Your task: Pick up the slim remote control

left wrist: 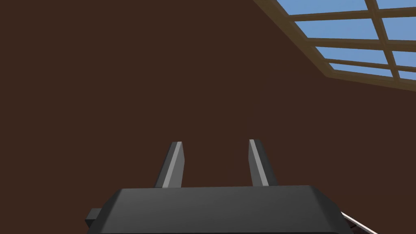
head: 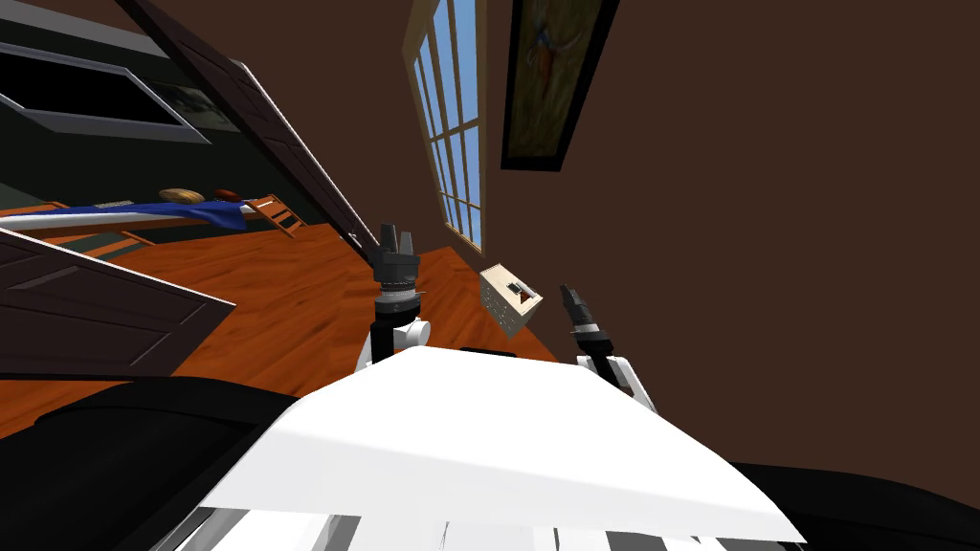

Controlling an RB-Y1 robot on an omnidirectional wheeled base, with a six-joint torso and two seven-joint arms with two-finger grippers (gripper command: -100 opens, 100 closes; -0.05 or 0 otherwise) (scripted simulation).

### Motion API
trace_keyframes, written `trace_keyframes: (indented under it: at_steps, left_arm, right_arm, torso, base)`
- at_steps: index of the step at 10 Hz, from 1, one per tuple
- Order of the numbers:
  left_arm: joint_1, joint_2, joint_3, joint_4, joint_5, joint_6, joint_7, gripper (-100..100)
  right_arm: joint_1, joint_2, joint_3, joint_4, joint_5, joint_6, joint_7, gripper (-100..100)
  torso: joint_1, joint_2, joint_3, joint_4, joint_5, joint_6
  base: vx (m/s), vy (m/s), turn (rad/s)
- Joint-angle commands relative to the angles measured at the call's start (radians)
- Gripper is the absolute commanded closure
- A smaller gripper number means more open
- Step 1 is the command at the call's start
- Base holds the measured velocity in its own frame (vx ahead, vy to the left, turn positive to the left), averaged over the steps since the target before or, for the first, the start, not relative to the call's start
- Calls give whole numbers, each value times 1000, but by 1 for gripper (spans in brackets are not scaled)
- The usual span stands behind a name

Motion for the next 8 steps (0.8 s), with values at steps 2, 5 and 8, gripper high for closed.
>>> trace_keyframes:
  at_steps: [2,5,8]
  left_arm:
    - [0,0,0,0,0,0,0,0]
    - [0,0,0,0,0,0,0,0]
    - [0,0,0,0,0,0,0,0]
  right_arm:
    - [1,-36,-4,65,57,-10,24,-100]
    - [2,-58,-5,133,96,-18,40,-100]
    - [6,-102,-5,226,178,-34,70,-100]
  torso:
    - [-1,0,0,0,0,0]
    - [-1,-1,-1,0,0,0]
    - [-1,-2,-1,0,0,0]
  base:
    - [-3,81,71]
    - [14,74,81]
    - [35,81,121]
